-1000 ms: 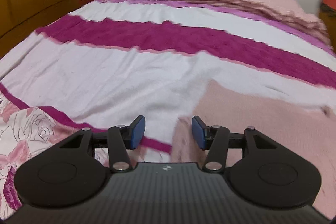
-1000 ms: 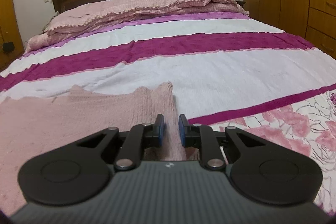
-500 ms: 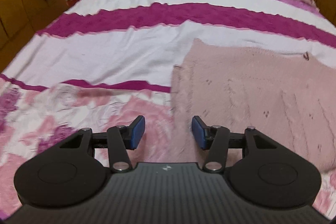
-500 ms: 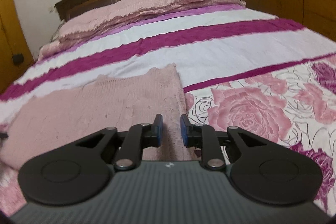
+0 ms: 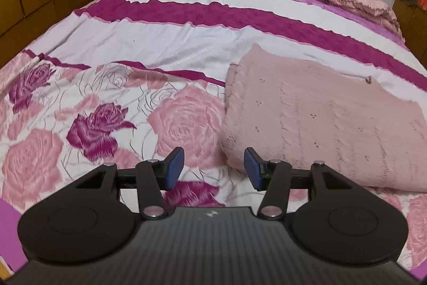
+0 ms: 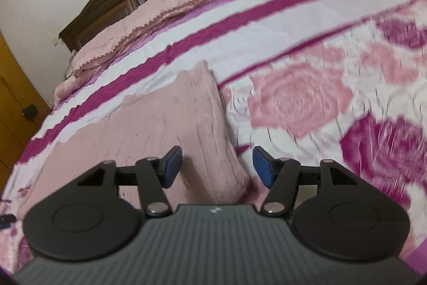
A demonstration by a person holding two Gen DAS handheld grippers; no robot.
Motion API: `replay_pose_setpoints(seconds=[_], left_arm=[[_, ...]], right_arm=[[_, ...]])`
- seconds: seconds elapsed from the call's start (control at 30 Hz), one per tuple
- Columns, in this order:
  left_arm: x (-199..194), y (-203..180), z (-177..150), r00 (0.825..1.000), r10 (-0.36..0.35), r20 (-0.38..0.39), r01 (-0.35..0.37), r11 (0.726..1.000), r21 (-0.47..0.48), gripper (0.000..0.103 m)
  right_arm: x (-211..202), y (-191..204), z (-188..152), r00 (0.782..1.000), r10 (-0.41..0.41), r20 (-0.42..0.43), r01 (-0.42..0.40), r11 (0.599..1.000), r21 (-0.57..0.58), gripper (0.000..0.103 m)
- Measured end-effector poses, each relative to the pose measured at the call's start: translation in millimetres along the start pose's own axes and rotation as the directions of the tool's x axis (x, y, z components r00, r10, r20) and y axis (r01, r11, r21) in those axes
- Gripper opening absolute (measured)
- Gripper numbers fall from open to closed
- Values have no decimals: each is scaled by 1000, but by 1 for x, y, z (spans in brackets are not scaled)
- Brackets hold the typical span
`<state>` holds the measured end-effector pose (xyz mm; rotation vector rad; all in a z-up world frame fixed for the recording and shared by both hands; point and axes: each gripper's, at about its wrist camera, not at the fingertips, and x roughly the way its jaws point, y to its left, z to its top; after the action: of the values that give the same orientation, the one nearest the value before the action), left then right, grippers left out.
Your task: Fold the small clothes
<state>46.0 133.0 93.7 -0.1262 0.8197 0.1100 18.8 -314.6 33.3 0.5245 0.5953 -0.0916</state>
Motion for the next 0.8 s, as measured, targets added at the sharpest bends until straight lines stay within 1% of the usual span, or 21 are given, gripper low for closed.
replay_pose_setpoints(seconds=[0.13, 0.23, 0.33, 0.47, 0.57, 0.8], left_arm=[[-4, -4, -10, 1000, -8, -14, 8, 1000, -18, 58], [-2, -8, -15, 1000, -9, -27, 8, 1000, -14, 58], [-1, -12, -19, 999, -6, -35, 6, 1000, 0, 58], [2, -18, -22, 999, 7, -50, -5, 1000, 26, 58], [3, -22, -22, 998, 4, -57, -2, 999, 33, 58], [4, -26, -26, 998, 3, -64, 1, 999, 51, 58]], right_arm=[[6, -6, -10, 998, 63, 9, -64, 997, 52, 63], [11, -7, -12, 991, 134, 6, -134, 986, 102, 64], [15, -8, -16, 982, 184, 38, -188, 969, 159, 69], [17, -6, -24, 974, 200, 101, -218, 951, 217, 69], [20, -4, -25, 963, 240, 121, -265, 925, 273, 69], [33, 2, -17, 960, 229, 164, -271, 906, 324, 69]])
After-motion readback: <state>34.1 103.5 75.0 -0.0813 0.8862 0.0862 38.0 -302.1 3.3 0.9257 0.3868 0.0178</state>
